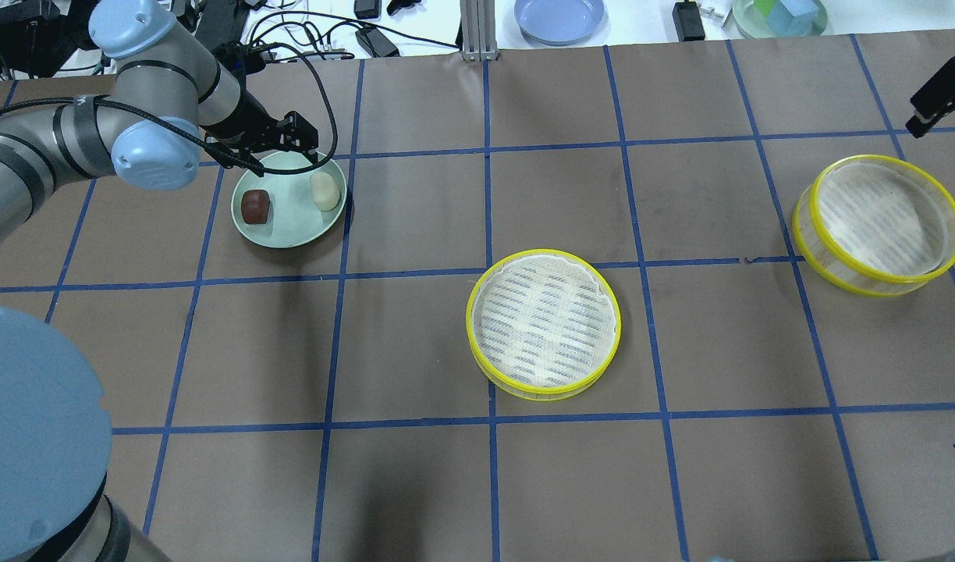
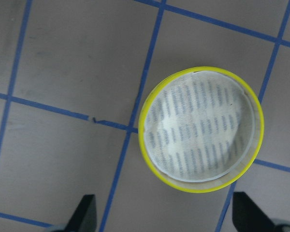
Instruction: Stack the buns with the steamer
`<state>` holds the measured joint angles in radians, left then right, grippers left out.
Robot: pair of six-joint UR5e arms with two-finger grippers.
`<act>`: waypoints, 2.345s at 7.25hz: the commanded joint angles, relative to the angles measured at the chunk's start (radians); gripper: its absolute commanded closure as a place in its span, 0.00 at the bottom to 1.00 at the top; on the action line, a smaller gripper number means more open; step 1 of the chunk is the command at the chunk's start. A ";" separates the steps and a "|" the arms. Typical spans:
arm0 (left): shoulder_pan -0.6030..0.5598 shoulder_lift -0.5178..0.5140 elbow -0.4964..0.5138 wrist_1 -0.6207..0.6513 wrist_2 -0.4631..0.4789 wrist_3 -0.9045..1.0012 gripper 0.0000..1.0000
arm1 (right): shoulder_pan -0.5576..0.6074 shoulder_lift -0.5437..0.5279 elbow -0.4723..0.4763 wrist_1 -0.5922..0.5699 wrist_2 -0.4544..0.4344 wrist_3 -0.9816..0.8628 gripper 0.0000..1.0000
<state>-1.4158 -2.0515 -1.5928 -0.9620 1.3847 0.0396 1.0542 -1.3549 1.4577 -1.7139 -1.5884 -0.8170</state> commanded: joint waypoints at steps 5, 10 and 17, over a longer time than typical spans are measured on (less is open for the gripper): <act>0.000 -0.114 0.022 0.016 -0.027 -0.069 0.58 | -0.143 0.351 0.021 -0.433 -0.058 -0.108 0.09; 0.000 -0.079 0.059 0.012 -0.024 -0.049 1.00 | -0.161 0.402 0.033 -0.428 -0.067 -0.076 0.94; -0.424 0.119 0.039 -0.113 -0.054 -0.467 1.00 | -0.136 -0.029 0.032 -0.005 -0.071 0.049 1.00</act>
<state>-1.7373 -1.9480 -1.5383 -1.0433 1.3523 -0.3162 0.9047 -1.2481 1.4898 -1.8481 -1.6563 -0.8251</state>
